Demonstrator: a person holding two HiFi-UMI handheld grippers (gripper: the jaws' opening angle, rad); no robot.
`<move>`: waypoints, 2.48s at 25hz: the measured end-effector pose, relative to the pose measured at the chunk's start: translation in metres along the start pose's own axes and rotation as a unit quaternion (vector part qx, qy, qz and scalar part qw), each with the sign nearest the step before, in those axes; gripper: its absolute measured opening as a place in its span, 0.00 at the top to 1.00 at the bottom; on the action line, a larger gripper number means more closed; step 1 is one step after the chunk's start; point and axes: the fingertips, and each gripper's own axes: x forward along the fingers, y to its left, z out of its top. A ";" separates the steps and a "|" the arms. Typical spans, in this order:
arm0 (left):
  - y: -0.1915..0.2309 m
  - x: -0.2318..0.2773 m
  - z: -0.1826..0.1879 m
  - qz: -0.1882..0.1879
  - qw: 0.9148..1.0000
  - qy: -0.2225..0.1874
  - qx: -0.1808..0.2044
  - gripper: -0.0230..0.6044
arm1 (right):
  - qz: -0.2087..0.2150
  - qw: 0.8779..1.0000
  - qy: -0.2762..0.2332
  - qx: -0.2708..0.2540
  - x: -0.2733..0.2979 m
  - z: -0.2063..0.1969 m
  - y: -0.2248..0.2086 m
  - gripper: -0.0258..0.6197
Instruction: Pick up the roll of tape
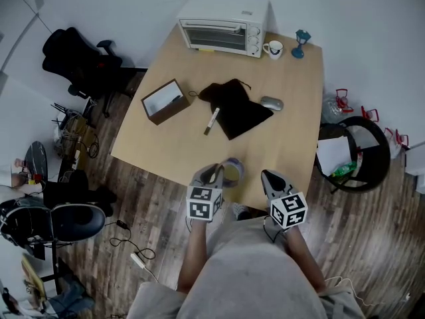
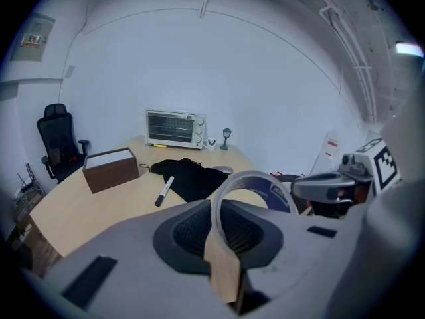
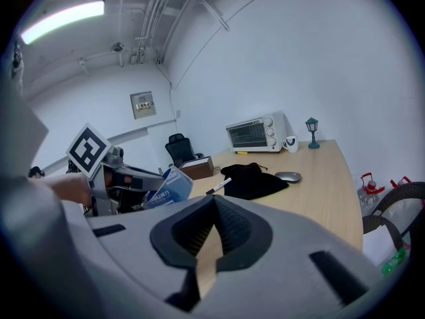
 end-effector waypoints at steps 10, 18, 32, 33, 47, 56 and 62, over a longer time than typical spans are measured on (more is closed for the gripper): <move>0.002 -0.003 -0.002 0.004 1.000 0.001 -0.001 0.90 | 0.005 1.000 0.003 0.000 0.001 -0.003 0.003 0.95; -0.003 0.000 0.000 0.003 1.000 0.003 0.013 0.89 | -0.001 1.000 0.000 0.002 0.000 -0.002 0.000 0.95; -0.002 -0.001 -0.002 0.003 1.000 0.003 0.011 0.90 | -0.001 1.000 0.002 -0.003 0.000 -0.002 0.001 0.95; -0.002 -0.001 -0.001 0.003 1.000 0.002 0.011 0.90 | -0.001 1.000 0.002 -0.004 -0.001 -0.002 0.001 0.95; -0.005 -0.002 -0.004 0.006 1.000 0.003 0.010 0.90 | 0.000 1.000 0.005 -0.005 -0.004 -0.003 0.000 0.95; -0.006 -0.001 -0.003 0.006 1.000 0.005 0.011 0.89 | -0.009 1.000 -0.001 -0.015 -0.006 0.000 -0.003 0.96; -0.010 0.001 -0.002 0.005 1.000 0.006 0.014 0.89 | -0.008 1.000 -0.003 -0.013 -0.008 0.000 -0.006 0.96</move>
